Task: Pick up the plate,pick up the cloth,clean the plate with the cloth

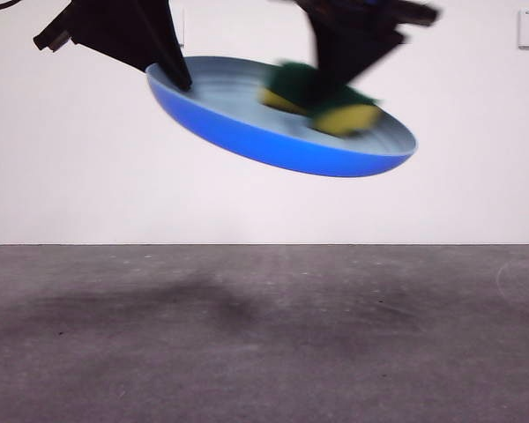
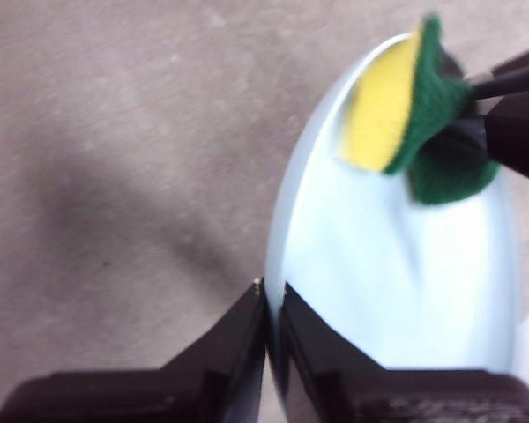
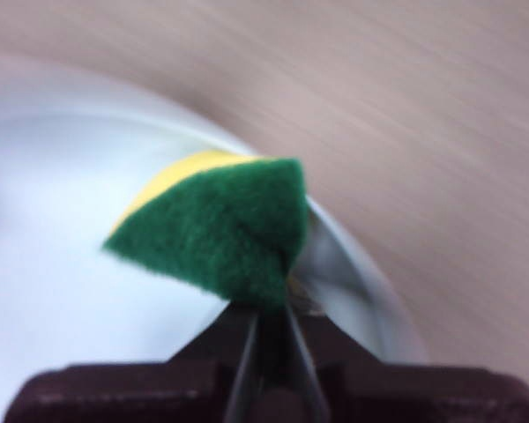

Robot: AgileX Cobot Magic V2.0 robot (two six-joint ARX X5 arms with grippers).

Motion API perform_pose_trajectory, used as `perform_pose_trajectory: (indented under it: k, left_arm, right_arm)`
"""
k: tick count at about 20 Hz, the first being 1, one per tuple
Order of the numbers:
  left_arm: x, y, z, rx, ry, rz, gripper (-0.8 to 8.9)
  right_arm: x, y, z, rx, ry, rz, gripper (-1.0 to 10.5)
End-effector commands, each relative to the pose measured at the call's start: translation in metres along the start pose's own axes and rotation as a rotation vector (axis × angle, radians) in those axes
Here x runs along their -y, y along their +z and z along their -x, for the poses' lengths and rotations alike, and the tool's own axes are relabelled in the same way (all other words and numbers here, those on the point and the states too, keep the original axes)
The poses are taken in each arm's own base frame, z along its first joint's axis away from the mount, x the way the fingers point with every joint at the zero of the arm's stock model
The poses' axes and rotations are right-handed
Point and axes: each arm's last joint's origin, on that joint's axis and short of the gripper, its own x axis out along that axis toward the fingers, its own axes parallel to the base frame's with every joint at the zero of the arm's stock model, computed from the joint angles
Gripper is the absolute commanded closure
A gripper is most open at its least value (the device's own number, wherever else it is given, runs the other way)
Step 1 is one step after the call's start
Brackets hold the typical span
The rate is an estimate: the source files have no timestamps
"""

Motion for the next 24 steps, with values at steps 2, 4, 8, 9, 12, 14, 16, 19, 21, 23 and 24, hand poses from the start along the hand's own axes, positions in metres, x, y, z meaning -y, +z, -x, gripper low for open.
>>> perform_pose_trajectory:
  k: [2,4,8,9,12,14,16,19,21,23,24]
  left_arm:
    - [0.000,0.000,0.001,0.014,0.093,-0.080,8.21]
    - [-0.007,-0.001,-0.004,-0.007,0.200,-0.105,8.21]
    - [-0.031,-0.002,-0.033,-0.095,0.272,-0.097,8.21]
    - [-0.038,-0.002,-0.043,-0.113,0.285,-0.088,8.21]
    - [-0.062,-0.003,-0.072,-0.153,0.320,-0.057,8.21]
    - [-0.079,-0.007,-0.089,-0.182,0.343,-0.033,8.21]
    - [-0.098,-0.013,-0.104,-0.224,0.370,0.001,8.21]
    - [-0.122,-0.024,-0.121,-0.296,0.398,0.027,8.17]
    - [-0.132,-0.031,-0.126,-0.348,0.406,0.046,5.77]
    - [-0.133,-0.032,-0.125,-0.361,0.407,0.065,1.39]
    - [-0.132,-0.032,-0.121,-0.365,0.400,0.067,1.45]
  right_arm:
    - [-0.006,0.001,0.000,0.029,0.112,-0.007,9.6]
    - [-0.005,-0.001,0.010,0.018,0.108,-0.005,9.6]
    - [0.005,-0.005,0.044,0.044,-0.063,0.017,9.6]
    - [0.007,-0.007,0.051,0.039,-0.100,0.017,9.6]
    - [0.014,-0.018,0.074,-0.009,-0.206,0.025,9.6]
    - [0.019,-0.025,0.086,-0.048,-0.244,0.026,9.6]
    - [0.021,-0.031,0.096,-0.071,-0.246,0.028,9.6]
    - [0.024,-0.036,0.109,-0.061,-0.252,0.020,9.6]
    - [0.025,-0.036,0.112,-0.052,-0.251,0.017,9.6]
    - [0.026,-0.035,0.110,-0.056,-0.253,0.011,9.6]
    - [0.028,-0.034,0.105,-0.059,-0.262,-0.008,9.6]
